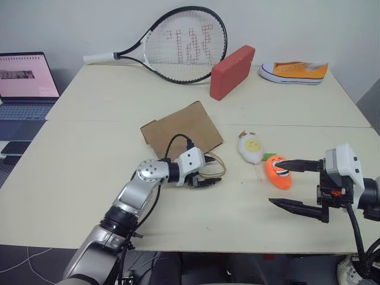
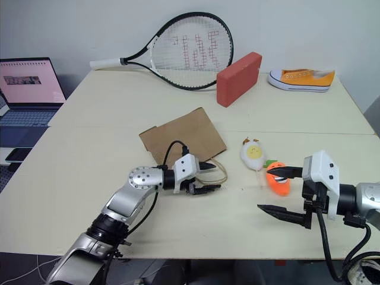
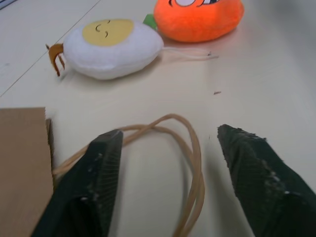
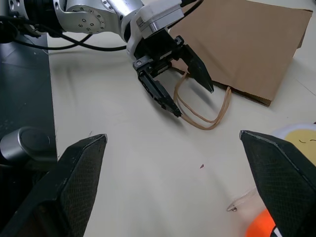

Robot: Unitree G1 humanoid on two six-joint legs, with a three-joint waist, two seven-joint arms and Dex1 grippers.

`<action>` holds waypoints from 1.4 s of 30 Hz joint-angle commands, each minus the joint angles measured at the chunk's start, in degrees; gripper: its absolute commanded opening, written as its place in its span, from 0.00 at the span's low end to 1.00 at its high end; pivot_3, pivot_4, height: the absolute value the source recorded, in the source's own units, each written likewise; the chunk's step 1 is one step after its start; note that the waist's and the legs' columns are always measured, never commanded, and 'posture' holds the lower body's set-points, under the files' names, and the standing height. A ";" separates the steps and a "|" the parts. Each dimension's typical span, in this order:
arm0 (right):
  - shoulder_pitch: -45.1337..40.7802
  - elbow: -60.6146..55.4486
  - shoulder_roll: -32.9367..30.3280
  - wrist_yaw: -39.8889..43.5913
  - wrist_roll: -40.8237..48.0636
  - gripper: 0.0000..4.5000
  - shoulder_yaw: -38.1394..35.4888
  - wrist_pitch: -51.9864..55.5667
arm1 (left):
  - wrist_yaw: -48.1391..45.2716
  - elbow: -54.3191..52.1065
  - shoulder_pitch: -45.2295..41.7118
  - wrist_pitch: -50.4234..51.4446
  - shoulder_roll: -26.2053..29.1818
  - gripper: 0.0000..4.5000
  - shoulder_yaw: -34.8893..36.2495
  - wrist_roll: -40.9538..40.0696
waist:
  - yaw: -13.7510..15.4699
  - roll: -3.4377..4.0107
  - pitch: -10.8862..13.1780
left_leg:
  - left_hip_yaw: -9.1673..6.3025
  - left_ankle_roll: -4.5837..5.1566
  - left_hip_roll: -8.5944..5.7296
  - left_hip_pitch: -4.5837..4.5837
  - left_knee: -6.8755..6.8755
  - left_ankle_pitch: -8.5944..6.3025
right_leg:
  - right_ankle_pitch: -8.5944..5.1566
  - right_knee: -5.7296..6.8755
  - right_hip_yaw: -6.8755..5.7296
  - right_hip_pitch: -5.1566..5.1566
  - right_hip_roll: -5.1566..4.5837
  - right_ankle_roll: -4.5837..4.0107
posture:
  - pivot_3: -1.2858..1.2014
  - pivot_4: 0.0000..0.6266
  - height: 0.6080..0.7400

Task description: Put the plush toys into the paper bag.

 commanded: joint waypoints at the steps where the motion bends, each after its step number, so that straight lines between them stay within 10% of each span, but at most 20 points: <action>1: 0.42 -1.32 0.42 -0.41 1.23 1.00 -1.68 -0.71 | -1.61 -0.81 -0.74 -0.41 -0.12 0.44 0.64 -0.88 | -0.02 0.00 0.00 | -0.01 0.00 0.00 0.01 0.00 0.00 | 0.00 0.01 0.00 0.00 0.00 0.00 | 0.52 0.24 1.00; 8: 0.24 -1.68 1.31 -1.77 0.58 1.00 -0.31 -1.17 | -2.02 -0.18 -0.55 -0.50 -0.06 0.01 0.91 -0.08 | -0.03 0.00 0.00 | -0.01 0.00 0.00 -0.03 0.13 0.00 | 0.00 0.00 0.00 0.02 0.00 0.00 | 0.52 0.24 1.00; 16: 0.04 -1.94 1.80 -3.02 1.13 1.00 0.04 -1.15 | -1.45 -0.82 -0.85 1.87 -1.28 0.01 3.54 -2.96 | -0.02 0.00 0.00 | -0.01 0.00 0.00 -0.09 0.34 0.00 | -0.01 0.00 0.00 0.04 0.00 -0.02 | 0.52 0.24 1.00; 27: -0.89 -1.61 2.21 -3.80 1.01 1.00 1.55 -1.32 | -2.91 -6.42 0.77 4.24 2.56 0.64 2.33 -1.23 | -0.03 0.00 0.00 | -0.01 0.00 0.01 -0.10 0.38 0.00 | -0.02 0.00 0.01 0.05 0.00 -0.03 | 0.52 0.24 1.00; 38: -1.79 -2.61 2.16 -4.33 2.08 1.00 2.80 -0.68 | 2.41 1.12 -1.24 0.06 -1.62 0.64 0.25 4.93 | 0.01 0.00 0.00 | -0.02 0.00 0.01 -0.10 0.39 0.00 | -0.02 0.00 0.00 0.05 0.00 -0.03 | 0.52 0.24 1.00; 42: -1.66 -2.99 2.04 -4.62 2.52 1.00 3.01 -0.46 | 2.10 1.94 -1.44 -0.84 -2.37 0.42 -0.21 5.36 | 0.01 0.00 0.00 | -0.02 0.00 0.00 -0.12 0.39 0.00 | -0.01 -0.01 0.01 0.05 0.00 -0.02 | 0.52 0.24 1.00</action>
